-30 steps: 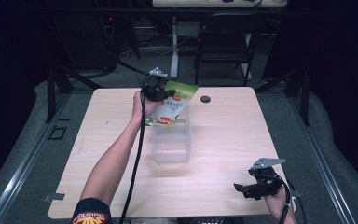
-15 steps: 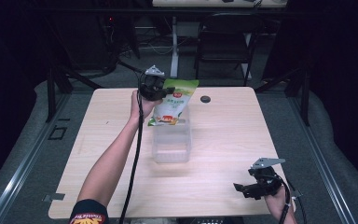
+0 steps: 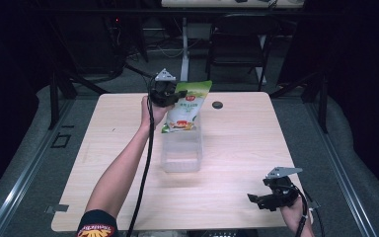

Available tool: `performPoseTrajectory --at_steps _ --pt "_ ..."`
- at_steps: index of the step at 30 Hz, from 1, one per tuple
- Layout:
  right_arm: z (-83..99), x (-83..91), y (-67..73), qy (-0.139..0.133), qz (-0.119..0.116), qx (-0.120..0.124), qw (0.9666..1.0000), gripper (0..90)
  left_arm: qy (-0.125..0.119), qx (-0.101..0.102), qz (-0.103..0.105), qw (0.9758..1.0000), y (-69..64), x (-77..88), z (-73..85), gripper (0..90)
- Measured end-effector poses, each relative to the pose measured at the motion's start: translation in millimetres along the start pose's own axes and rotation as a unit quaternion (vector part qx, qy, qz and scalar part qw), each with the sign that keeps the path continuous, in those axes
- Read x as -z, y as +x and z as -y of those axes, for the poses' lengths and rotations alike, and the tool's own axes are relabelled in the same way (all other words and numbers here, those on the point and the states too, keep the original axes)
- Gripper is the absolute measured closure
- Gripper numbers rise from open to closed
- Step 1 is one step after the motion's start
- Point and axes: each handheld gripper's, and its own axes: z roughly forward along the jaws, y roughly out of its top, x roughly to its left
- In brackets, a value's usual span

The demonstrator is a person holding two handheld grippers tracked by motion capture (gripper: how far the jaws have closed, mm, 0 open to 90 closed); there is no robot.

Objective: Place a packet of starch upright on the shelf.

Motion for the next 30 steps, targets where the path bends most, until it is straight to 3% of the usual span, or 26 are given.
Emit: performPoseTrajectory --at_steps 10,20,24,30 --pt "-0.2 -0.4 0.0 0.001 -0.002 0.003 1.0000 14.9 -0.011 -0.017 -0.008 0.9998 -1.6 -6.2 4.1 89.5" --pt "0.3 0.3 -0.4 0.000 -0.001 0.000 1.0000 14.9 -0.032 -0.022 -0.011 0.9992 3.1 -9.8 17.7 89.5" --pt "-0.4 0.1 -0.2 0.002 -0.003 0.002 1.0000 14.9 -0.034 -0.017 -0.005 0.9993 7.1 -11.7 25.1 89.4" --pt "0.1 1.2 -0.8 0.001 -0.001 0.002 1.0000 14.8 -0.042 0.013 -0.001 0.9991 14.1 -14.4 37.3 89.3"
